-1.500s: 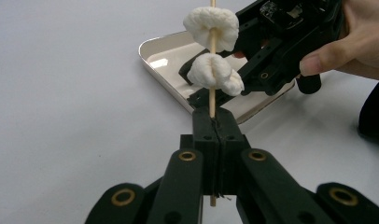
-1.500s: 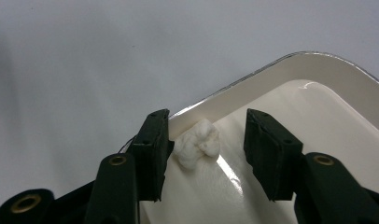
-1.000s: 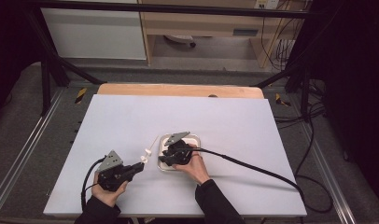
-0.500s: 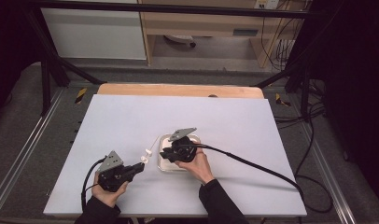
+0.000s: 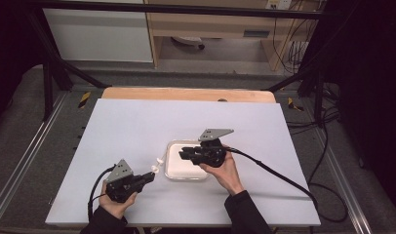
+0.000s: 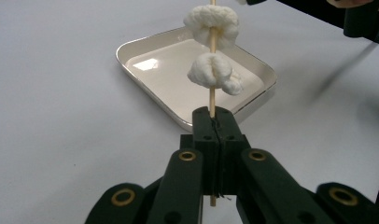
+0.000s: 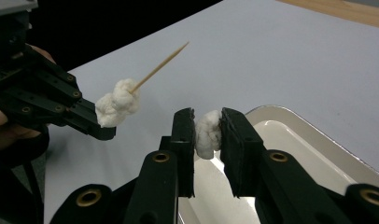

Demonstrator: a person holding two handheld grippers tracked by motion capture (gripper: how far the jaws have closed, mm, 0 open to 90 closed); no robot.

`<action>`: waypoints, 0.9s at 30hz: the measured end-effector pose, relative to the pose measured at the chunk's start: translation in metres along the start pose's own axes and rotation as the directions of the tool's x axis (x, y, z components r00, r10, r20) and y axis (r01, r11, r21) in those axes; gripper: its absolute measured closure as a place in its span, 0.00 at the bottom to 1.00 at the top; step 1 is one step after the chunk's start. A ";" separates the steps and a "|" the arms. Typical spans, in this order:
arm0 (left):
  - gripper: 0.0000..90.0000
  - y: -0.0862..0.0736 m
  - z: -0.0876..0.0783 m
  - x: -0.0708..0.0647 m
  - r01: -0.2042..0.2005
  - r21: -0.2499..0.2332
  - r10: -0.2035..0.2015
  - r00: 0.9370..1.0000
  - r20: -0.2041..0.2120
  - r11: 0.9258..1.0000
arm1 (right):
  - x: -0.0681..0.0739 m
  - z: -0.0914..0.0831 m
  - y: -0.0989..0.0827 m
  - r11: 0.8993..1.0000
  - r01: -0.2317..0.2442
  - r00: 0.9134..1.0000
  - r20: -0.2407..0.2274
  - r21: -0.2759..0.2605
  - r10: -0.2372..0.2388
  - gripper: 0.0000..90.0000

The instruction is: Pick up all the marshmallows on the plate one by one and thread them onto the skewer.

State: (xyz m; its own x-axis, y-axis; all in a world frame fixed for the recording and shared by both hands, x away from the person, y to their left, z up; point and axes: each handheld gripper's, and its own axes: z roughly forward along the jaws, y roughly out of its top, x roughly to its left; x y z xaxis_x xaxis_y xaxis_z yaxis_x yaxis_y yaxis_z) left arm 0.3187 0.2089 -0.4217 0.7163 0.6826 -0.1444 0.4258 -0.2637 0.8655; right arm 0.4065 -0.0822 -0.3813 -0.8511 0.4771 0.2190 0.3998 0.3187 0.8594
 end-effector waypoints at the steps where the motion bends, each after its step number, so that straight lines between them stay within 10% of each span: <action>1: 0.99 0.000 0.000 -0.001 -0.001 0.001 0.001 1.000 0.002 1.000 | 0.000 -0.003 0.000 1.000 -0.007 1.000 -0.002 -0.007 0.007 0.84; 15: 0.99 0.002 0.003 -0.010 -0.036 0.000 0.036 0.999 0.028 0.999 | -0.001 -0.039 0.015 0.992 -0.040 0.999 -0.029 -0.120 0.037 0.84; 27: 0.99 0.003 0.004 -0.016 -0.059 -0.001 0.059 0.997 0.044 0.998 | -0.005 -0.034 0.018 0.980 -0.117 0.990 -0.094 -0.158 0.103 0.84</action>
State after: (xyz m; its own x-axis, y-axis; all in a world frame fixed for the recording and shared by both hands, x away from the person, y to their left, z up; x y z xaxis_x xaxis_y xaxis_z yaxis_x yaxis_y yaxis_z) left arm 0.3107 0.1939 -0.4190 0.7638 0.6353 -0.1146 0.3823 -0.3022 0.8732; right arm 0.4063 -0.1069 -0.3512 -0.8335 0.4284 0.3488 0.4379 0.1274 0.8900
